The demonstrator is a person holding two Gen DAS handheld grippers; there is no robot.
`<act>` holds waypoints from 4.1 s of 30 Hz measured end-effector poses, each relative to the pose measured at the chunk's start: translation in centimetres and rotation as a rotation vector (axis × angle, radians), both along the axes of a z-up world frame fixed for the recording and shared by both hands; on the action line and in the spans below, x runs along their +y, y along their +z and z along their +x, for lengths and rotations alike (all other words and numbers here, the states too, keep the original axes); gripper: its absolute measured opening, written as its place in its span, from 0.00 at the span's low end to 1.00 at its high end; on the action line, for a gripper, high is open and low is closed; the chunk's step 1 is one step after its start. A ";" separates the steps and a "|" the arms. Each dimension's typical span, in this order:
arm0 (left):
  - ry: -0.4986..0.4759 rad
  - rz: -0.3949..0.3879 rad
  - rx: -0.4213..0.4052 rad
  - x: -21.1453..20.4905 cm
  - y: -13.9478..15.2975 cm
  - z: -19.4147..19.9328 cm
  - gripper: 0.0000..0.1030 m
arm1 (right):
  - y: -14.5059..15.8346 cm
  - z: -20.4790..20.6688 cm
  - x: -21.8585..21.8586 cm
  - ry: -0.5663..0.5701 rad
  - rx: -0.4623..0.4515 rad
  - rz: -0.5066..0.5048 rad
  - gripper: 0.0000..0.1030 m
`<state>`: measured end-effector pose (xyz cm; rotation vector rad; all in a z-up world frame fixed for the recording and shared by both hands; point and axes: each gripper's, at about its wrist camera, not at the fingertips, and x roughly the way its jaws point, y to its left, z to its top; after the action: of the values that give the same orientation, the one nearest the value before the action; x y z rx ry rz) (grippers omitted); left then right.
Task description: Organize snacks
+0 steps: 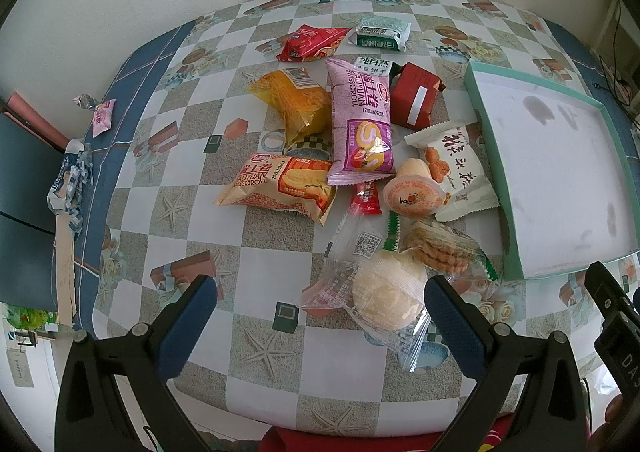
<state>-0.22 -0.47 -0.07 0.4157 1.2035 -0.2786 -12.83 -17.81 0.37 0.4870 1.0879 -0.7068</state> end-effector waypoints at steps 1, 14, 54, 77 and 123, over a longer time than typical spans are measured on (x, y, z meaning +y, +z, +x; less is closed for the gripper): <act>0.000 0.000 0.000 0.0 0.0 0.0 1.00 | -0.1 0.0 0.0 0.000 0.000 0.000 1.00; 0.000 0.001 0.000 -0.1 0.0 0.0 1.00 | 0.0 0.0 0.0 -0.001 0.000 0.000 1.00; 0.109 -0.080 0.280 -2.0 -6.2 2.5 1.00 | -2.4 7.5 -0.4 0.009 0.054 0.057 1.00; 0.360 -0.116 0.269 6.8 -5.6 4.1 1.00 | -2.5 8.3 2.1 0.141 0.046 0.083 1.00; 0.462 -0.200 0.333 11.5 -7.5 4.3 1.00 | -9.0 14.8 12.5 0.536 0.102 0.099 0.80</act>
<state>4.09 11.05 -7.57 -0.0941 1.5420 -0.0657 1.93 -5.30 -8.65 0.2246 1.2843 -0.2078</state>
